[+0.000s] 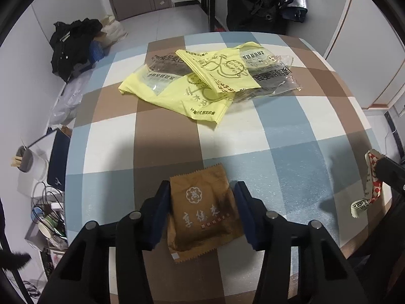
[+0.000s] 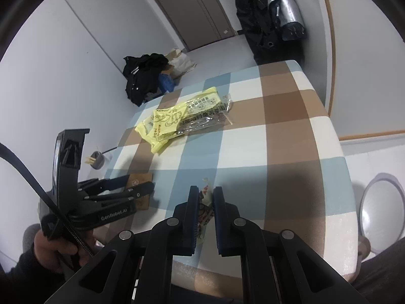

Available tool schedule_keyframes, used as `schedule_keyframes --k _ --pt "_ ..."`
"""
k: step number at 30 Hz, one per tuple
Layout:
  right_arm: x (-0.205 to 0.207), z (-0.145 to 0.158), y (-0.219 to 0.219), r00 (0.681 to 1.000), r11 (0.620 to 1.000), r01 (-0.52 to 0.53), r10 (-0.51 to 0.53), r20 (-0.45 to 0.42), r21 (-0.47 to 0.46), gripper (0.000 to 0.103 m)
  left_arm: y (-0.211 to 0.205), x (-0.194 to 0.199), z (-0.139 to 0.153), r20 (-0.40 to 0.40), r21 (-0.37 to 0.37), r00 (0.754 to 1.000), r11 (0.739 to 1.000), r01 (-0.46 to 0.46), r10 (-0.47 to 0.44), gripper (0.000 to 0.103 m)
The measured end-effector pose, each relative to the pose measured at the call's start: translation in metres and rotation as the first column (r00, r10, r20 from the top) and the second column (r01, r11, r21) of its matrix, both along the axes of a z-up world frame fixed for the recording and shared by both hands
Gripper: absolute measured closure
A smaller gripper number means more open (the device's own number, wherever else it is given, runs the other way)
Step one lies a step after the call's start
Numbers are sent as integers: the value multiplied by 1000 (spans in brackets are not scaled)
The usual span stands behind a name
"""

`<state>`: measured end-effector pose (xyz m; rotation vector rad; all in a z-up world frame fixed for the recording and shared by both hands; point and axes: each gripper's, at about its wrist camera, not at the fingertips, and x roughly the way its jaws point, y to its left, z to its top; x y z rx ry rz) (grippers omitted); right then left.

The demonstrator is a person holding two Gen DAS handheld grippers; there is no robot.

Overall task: Collect trash
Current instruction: 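Grasp the brown packet with the left gripper while the right holds the wrapper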

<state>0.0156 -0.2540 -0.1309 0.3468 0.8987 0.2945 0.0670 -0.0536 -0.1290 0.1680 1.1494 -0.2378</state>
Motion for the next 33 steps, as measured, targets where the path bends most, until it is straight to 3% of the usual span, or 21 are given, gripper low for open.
schedule_keyframes --k 11,18,19,20,21,26,31,32,33 --pt "-4 2 -1 1000 1000 8 -8 15 -7 92 6 1 1 -8 -29 1000 999 -18 17 61" --pt "-6 4 0 1000 1000 10 -10 26 -10 92 15 2 3 -42 -89 998 995 -39 36 67" --pt "-6 5 0 1000 1000 10 -10 27 -11 92 15 2 4 -44 -100 999 994 -35 31 73" --pt "-6 5 0 1000 1000 9 -9 29 -13 92 15 2 5 -52 -110 998 993 -33 27 88" --pt "-6 5 1 1000 1000 9 -8 31 -13 92 16 2 4 -65 -121 998 992 -32 24 88" --pt "-7 6 1 999 1000 9 -8 35 -13 92 24 5 3 -83 -156 995 985 -72 60 88" --pt "-7 8 0 999 1000 19 -18 41 -14 92 32 6 7 -153 -273 986 955 -114 73 88" --pt "-7 9 -1 999 1000 24 -23 44 -12 92 32 4 7 -177 -308 982 944 -116 63 87" --pt "-7 10 -2 998 999 32 -31 48 -10 92 30 2 7 -194 -321 979 940 -117 55 78"
